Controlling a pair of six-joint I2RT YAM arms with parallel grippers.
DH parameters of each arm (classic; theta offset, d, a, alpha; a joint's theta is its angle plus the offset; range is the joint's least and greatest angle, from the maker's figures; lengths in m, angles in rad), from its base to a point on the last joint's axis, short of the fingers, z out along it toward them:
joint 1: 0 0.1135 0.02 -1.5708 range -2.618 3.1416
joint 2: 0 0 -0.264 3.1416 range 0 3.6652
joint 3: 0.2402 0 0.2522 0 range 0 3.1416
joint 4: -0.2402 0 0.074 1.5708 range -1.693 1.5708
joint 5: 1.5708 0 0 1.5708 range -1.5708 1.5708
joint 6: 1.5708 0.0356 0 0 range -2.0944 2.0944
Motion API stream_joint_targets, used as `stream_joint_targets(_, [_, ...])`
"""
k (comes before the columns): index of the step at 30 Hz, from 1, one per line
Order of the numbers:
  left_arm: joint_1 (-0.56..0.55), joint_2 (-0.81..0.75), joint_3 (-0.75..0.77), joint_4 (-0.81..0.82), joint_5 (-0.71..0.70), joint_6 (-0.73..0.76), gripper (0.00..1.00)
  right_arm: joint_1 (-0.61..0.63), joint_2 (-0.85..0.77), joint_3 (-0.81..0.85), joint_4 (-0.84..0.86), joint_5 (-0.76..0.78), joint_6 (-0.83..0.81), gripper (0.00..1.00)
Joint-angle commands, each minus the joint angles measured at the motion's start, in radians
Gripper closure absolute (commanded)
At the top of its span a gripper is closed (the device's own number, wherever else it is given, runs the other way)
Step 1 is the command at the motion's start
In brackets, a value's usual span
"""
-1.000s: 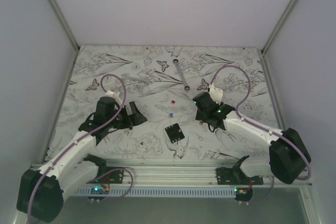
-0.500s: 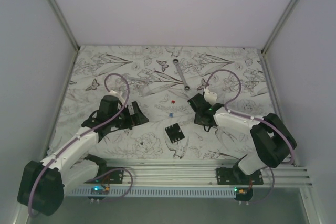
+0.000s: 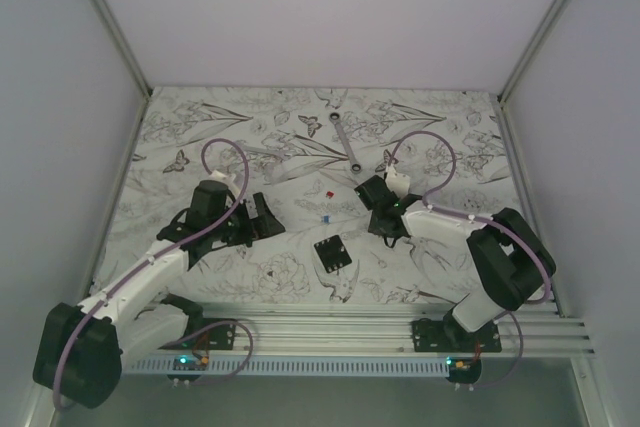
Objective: Snap on the fuse box
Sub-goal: Pick up the fuse from the center of the board.
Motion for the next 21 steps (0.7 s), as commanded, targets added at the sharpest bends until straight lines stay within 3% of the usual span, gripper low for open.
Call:
stream_joint_targets(1, [-0.005,-0.001,0.015,-0.014,0.016,0.003,0.0,-0.006,0.018,0.007,-0.022,-0.034,0.025,0.66])
stream_joint_targets(21, [-0.007,-0.004,0.014,-0.015,0.016,0.001,0.0,-0.004,0.01,0.031,-0.073,-0.057,-0.019,0.64])
